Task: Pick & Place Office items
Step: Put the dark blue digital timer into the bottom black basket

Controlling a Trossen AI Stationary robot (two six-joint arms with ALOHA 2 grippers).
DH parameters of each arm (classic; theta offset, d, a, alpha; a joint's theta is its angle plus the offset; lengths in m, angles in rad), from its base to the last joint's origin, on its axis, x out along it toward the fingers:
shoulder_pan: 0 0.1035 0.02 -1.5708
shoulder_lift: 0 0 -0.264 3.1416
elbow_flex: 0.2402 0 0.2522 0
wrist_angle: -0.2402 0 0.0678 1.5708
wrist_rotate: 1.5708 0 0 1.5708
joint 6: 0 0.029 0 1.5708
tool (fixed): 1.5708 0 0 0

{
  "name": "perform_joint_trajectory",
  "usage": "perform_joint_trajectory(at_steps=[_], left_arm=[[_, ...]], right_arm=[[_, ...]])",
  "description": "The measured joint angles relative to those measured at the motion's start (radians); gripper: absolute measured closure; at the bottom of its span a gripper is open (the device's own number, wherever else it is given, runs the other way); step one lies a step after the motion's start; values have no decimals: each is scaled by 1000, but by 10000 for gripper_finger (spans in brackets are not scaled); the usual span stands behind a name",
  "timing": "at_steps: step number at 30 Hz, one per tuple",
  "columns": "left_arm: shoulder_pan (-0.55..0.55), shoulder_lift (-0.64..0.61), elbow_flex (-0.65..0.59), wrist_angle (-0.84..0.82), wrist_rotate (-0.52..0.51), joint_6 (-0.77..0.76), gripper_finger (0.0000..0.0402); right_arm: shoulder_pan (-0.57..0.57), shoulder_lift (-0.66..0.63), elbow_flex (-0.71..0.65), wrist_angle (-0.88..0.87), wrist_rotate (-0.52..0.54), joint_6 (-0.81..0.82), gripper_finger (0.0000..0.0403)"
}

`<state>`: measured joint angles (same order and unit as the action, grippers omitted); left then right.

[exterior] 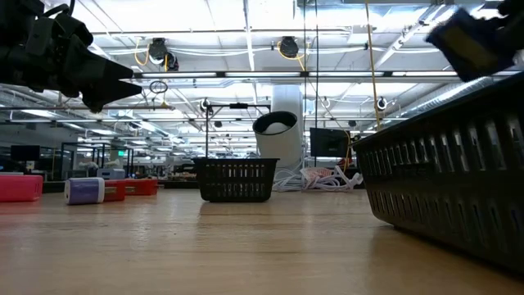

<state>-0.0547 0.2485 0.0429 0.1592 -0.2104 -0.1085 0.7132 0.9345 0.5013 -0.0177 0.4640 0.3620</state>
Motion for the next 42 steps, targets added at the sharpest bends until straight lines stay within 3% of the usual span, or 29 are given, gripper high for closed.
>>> perform_joint_trajectory(at_steps=[5, 12, 17, 20, 29, 42], left_arm=[[0, 0, 0, 0, 0, 0, 135], [0, 0, 0, 1, 0, 0, 135], [0, 0, 0, 1, 0, 0, 135], [0, 0, 0, 1, 0, 0, 135], [0, 0, 0, 1, 0, 0, 135], [0, 0, 0, 1, 0, 0, 135]], right_arm=[[-105, -47, -57, 150, -52, -102, 253], [-224, -49, -189, 566, -152, -180, 253], [-268, -48, -215, 638, -155, -120, 253], [-268, -48, -215, 684, -193, -110, 253], [-264, -48, -215, 959, -511, -112, 253], [-131, -48, -214, 1190, -753, -188, 253]])
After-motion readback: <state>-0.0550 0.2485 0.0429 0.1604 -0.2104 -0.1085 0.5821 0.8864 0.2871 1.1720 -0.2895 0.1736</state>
